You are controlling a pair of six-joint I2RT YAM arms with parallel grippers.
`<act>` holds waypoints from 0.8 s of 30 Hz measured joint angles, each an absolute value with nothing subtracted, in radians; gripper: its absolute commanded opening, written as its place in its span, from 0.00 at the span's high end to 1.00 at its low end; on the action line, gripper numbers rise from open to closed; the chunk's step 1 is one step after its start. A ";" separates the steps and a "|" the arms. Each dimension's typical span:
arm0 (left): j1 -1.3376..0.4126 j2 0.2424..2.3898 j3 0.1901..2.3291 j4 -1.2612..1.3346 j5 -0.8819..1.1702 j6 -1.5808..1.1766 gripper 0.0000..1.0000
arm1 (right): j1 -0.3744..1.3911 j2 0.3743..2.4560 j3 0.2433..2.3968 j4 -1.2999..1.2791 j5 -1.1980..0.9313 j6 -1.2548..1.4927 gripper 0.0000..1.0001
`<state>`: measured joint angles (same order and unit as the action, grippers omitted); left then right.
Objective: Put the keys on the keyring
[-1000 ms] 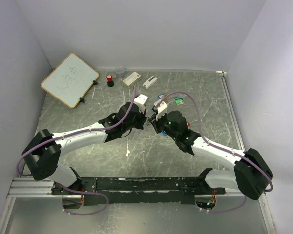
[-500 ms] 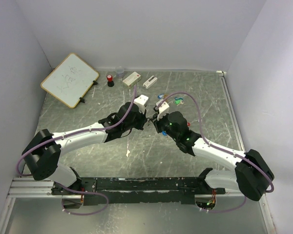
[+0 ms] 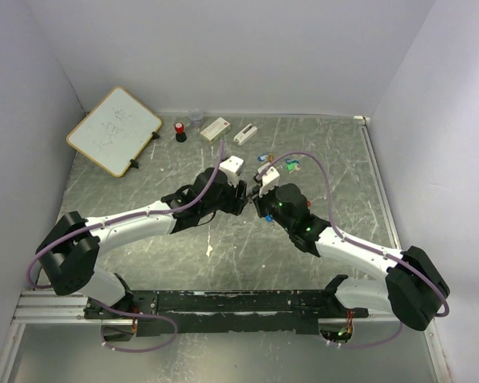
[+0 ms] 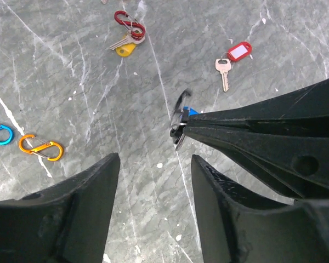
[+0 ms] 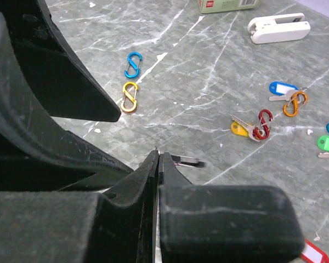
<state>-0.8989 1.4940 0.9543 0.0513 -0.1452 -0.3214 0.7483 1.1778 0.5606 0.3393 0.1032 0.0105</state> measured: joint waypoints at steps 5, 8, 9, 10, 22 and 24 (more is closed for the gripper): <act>-0.899 1.489 0.950 0.047 -0.170 -0.329 0.29 | 0.748 1.177 0.561 0.339 0.126 0.011 1.00; -0.899 1.470 0.934 0.043 -0.208 -0.351 0.27 | 0.748 1.177 0.561 0.339 0.140 0.014 1.00; -0.899 1.460 0.929 0.038 -0.224 -0.360 0.25 | 0.748 1.177 0.561 0.338 0.147 0.015 1.00; -0.898 1.449 0.923 0.035 -0.239 -0.368 0.22 | 0.748 1.177 0.561 0.335 0.156 0.018 1.00; -0.847 1.449 0.883 0.002 -0.328 -0.451 0.04 | 0.687 1.261 0.655 0.214 0.405 0.136 1.00; -0.846 1.467 0.879 0.002 -0.324 -0.454 0.03 | 0.654 1.280 0.665 0.207 0.418 0.161 1.00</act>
